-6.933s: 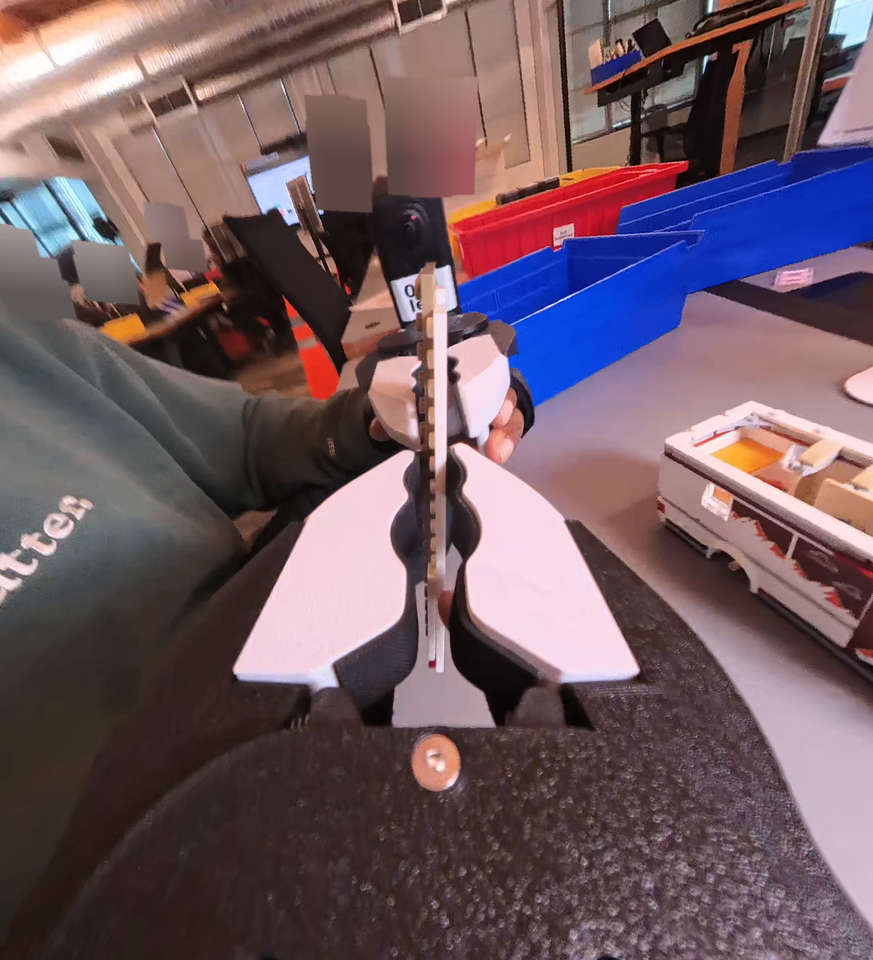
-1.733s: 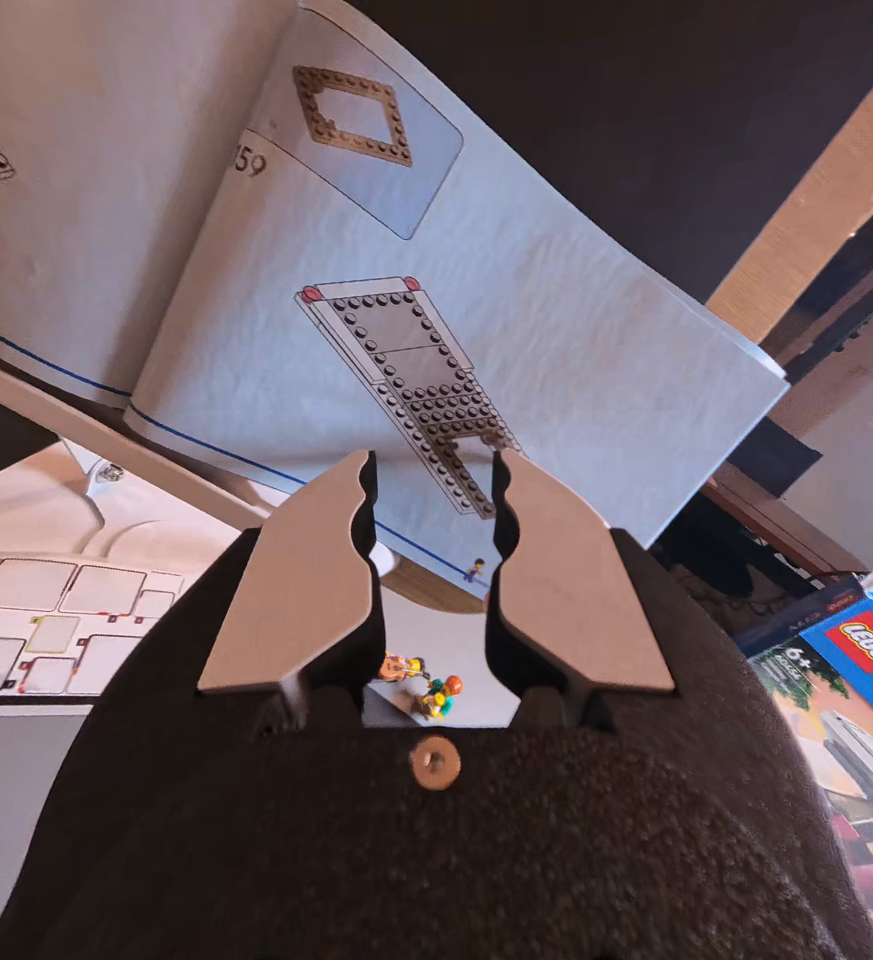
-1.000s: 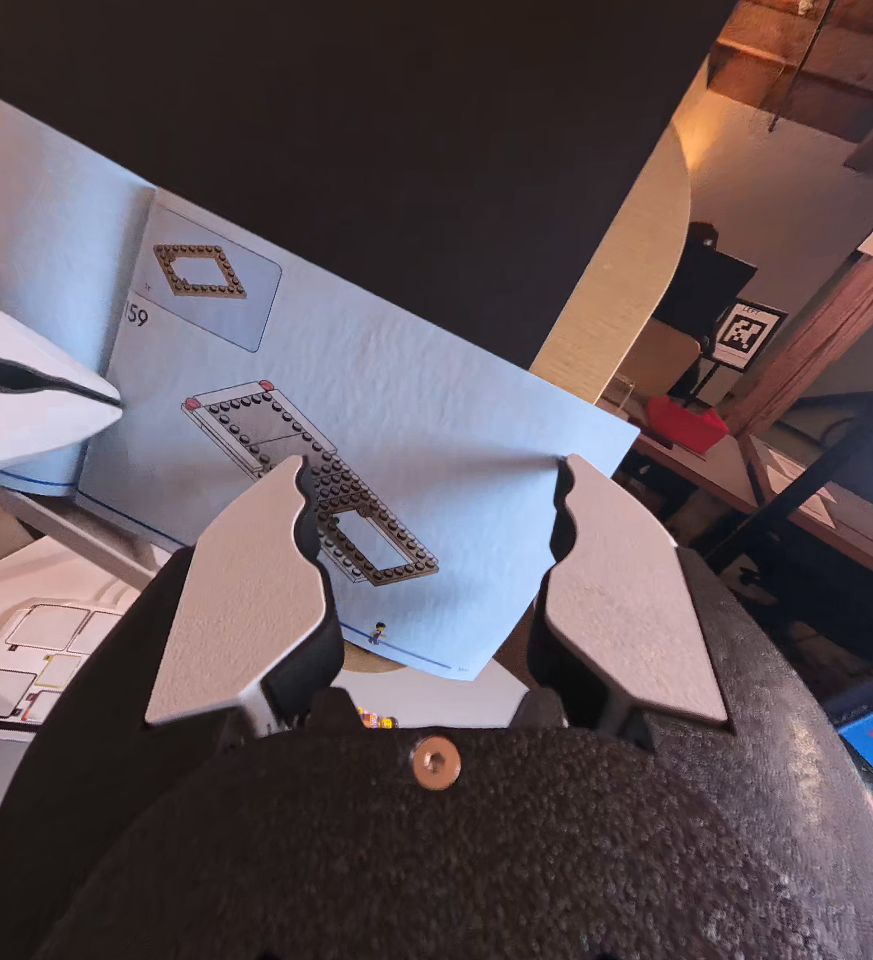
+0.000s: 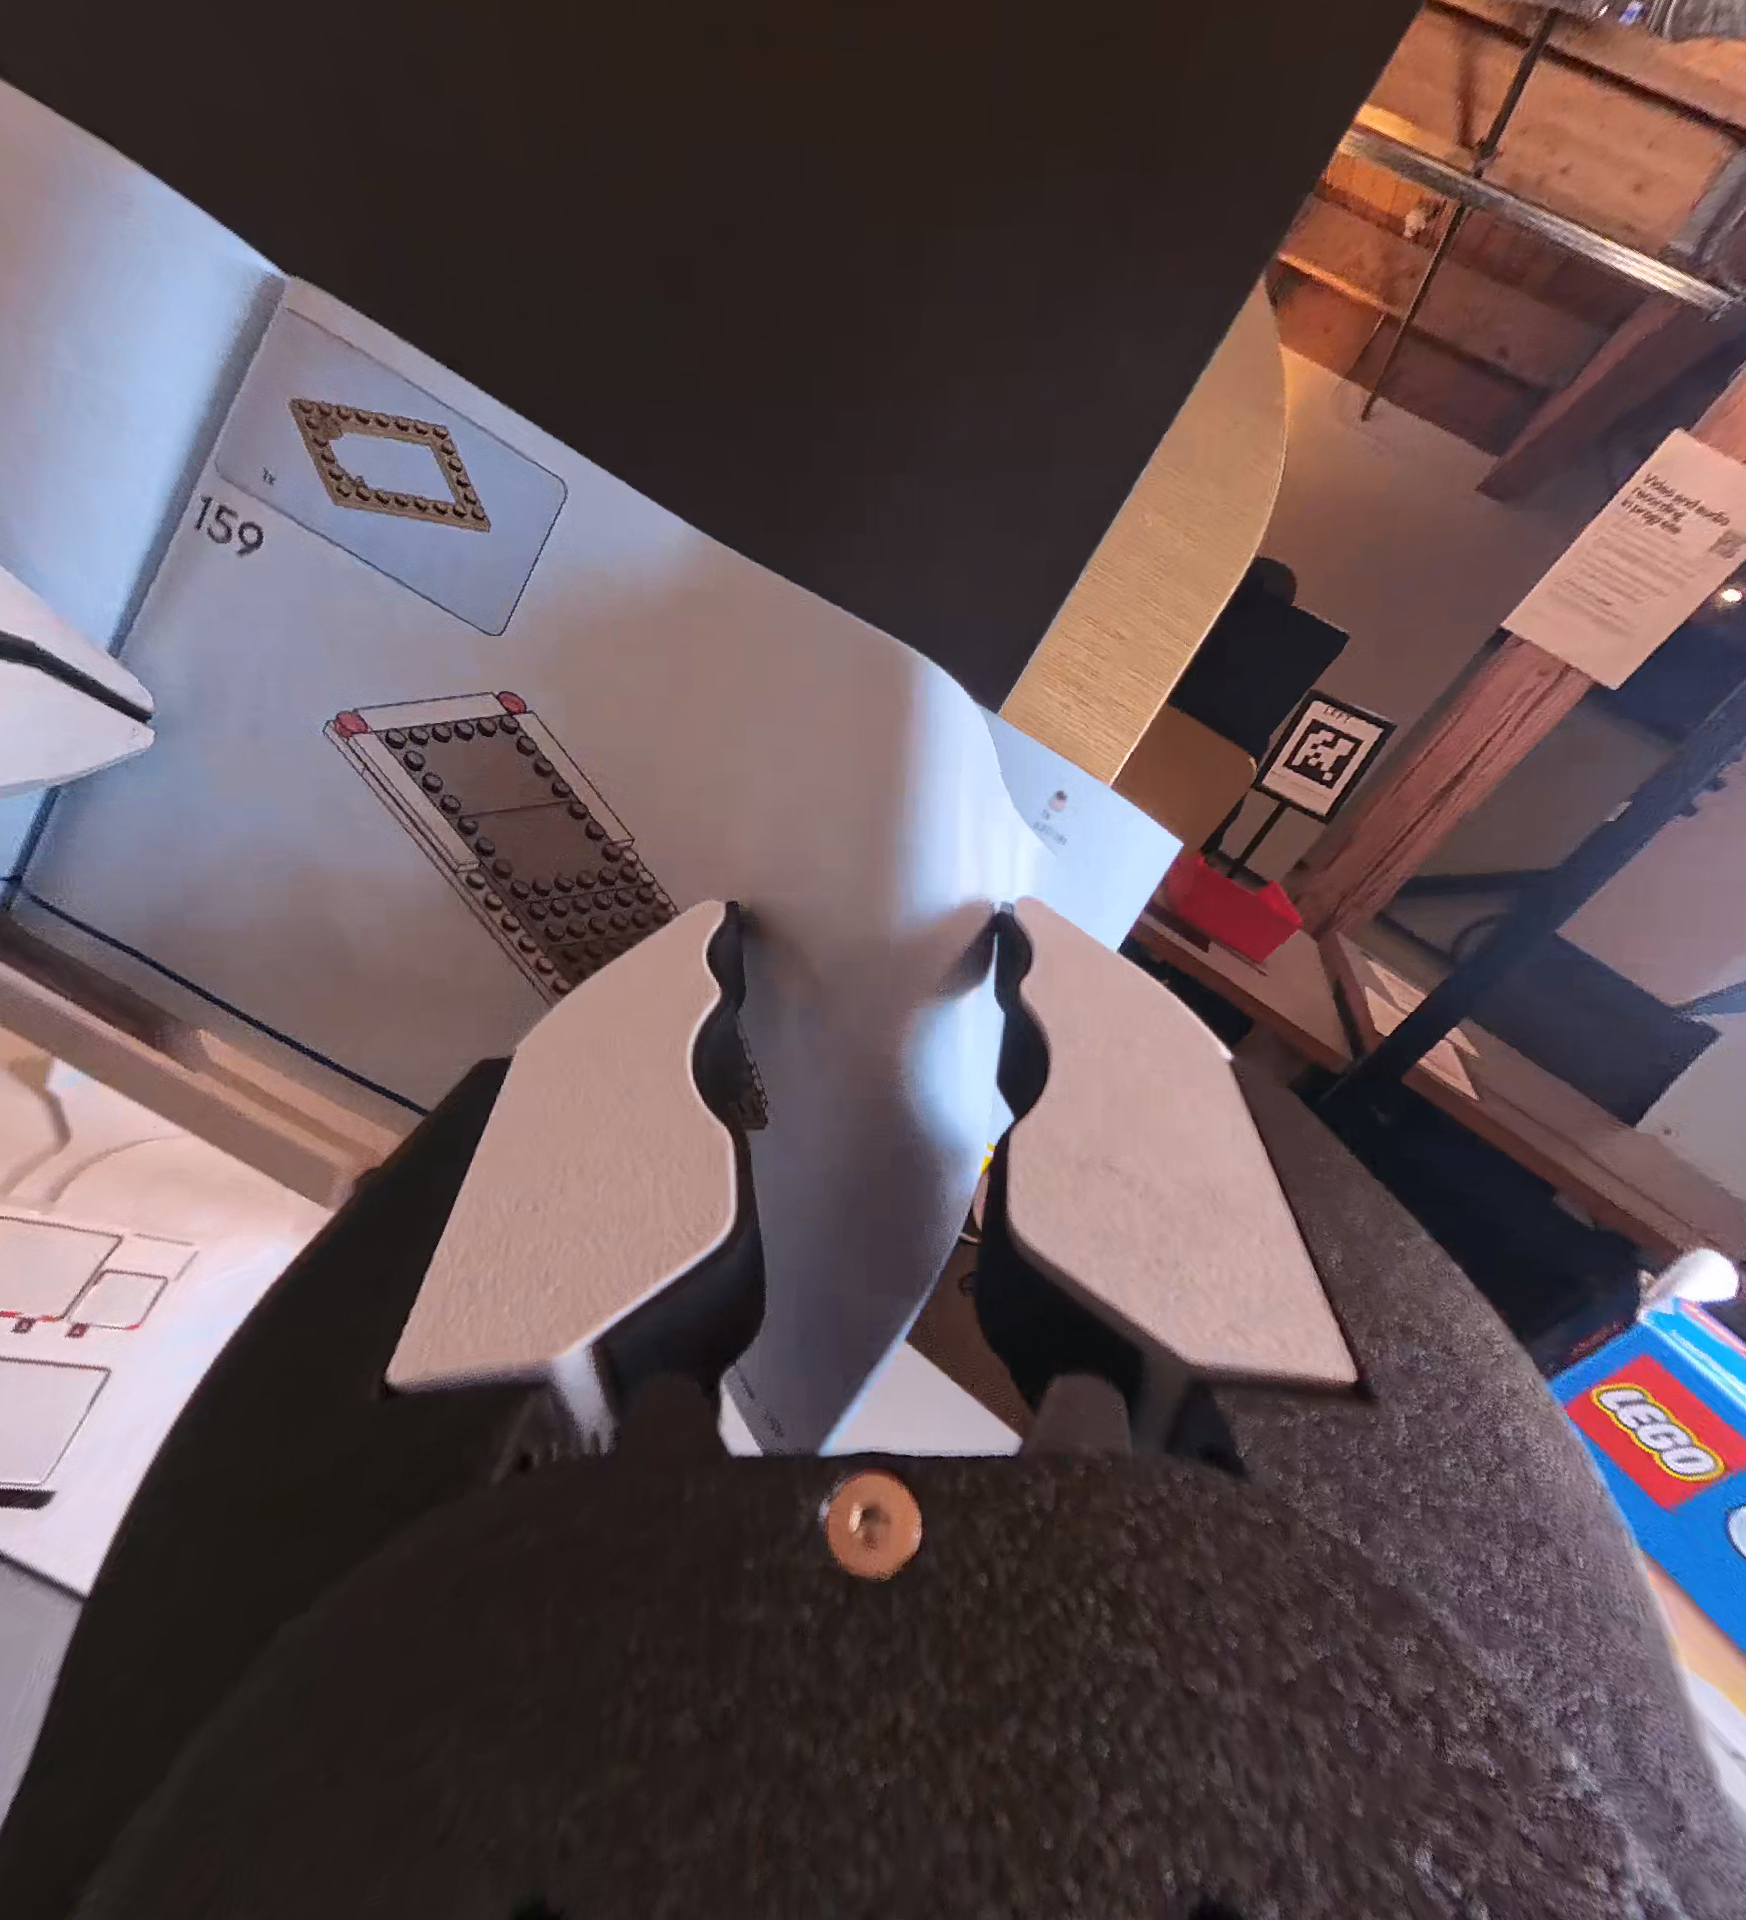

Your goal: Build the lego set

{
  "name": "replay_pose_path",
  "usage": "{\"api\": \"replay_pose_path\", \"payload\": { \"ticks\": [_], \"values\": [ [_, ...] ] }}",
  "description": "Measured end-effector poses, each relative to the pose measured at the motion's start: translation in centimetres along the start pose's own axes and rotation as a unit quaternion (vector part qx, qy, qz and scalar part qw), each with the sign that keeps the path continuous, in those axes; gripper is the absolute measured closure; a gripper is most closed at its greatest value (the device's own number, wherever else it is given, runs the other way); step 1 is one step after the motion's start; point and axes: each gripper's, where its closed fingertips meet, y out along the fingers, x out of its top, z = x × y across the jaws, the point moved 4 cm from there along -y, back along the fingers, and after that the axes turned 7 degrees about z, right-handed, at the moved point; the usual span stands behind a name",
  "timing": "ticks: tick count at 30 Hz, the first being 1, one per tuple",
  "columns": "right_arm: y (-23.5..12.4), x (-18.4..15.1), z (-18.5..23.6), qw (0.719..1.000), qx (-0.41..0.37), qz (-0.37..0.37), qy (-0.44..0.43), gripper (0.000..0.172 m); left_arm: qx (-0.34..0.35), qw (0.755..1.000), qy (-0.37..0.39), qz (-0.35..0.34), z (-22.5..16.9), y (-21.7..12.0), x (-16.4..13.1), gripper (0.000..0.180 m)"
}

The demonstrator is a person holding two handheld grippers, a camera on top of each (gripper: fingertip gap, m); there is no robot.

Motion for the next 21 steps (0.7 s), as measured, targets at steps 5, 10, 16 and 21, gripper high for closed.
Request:
{"api": "replay_pose_path", "payload": {
  "ticks": [5, 10, 16, 21],
  "values": [
    [-1.5, -0.5, 0.1, 1.0, -0.008, -0.019, -0.003, 0.13, -0.001, 1.0, 0.0, -0.002, 0.0, 0.0, 0.0, 0.18],
    [-3.2, -1.5, 0.4, 0.999, -0.024, -0.038, -0.024, 0.132, -0.001, 1.0, 0.0, -0.002, 0.0, 0.0, 0.0, 0.18],
    [-3.5, -2.4, 1.6, 0.996, -0.014, -0.031, -0.087, 0.148, -0.001, 1.0, 0.001, -0.002, -0.1, 0.1, 0.0, 0.18],
    [-2.8, -1.1, 1.8, 0.997, 0.016, -0.031, -0.069, 0.147, -0.003, 1.0, 0.001, -0.003, 0.0, 0.1, 0.0, 0.18]
  ]
}}
